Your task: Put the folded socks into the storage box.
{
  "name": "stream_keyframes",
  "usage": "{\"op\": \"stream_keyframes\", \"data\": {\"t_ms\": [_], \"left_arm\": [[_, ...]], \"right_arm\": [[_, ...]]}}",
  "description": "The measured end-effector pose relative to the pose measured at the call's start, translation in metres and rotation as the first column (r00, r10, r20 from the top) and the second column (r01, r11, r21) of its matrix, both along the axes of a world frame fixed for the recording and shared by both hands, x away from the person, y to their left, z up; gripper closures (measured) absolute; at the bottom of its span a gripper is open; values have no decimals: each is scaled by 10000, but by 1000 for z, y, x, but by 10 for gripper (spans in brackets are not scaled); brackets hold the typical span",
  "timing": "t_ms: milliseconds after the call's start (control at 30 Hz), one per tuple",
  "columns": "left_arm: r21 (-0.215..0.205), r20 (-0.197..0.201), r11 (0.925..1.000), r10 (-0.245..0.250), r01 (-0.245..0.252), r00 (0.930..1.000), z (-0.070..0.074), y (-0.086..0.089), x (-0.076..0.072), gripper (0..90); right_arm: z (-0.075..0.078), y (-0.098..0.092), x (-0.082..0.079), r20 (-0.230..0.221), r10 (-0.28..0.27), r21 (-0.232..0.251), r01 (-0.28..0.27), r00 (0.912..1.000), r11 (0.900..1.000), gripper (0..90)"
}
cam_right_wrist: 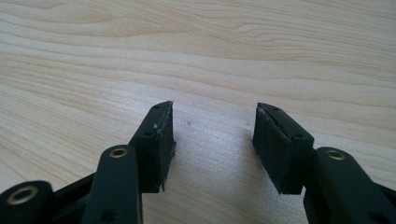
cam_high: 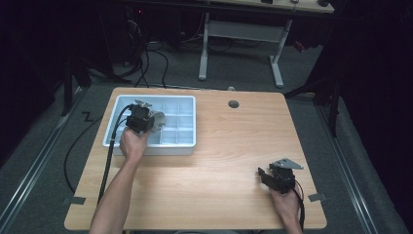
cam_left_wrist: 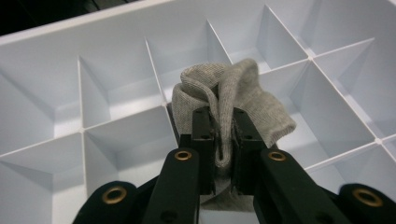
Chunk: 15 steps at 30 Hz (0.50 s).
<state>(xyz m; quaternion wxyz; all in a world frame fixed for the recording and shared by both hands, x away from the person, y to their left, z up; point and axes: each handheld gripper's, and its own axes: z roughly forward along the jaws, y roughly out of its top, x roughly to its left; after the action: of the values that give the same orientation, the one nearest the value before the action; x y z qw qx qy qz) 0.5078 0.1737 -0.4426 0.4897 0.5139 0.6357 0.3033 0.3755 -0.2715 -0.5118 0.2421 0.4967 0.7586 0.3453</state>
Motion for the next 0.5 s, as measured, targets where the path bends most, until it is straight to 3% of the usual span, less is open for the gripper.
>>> {"op": "stream_keyframes", "data": {"t_ms": [167,333,500], "left_arm": [[4,-207,10000,-55,56,9998,-1,0,1,828],[568,-686,9981,-201,240,9974,-5,-7,8,828],[402,-853,9990,-147,182,9962,-5,-5,11,828]], "right_arm": [[0,0,0,-4,5,0,-5,10000,10000,481],[0,0,0,-4,14,-1,-14,10000,10000,478],[0,0,0,-8,24,-3,-24,10000,10000,476]]}}
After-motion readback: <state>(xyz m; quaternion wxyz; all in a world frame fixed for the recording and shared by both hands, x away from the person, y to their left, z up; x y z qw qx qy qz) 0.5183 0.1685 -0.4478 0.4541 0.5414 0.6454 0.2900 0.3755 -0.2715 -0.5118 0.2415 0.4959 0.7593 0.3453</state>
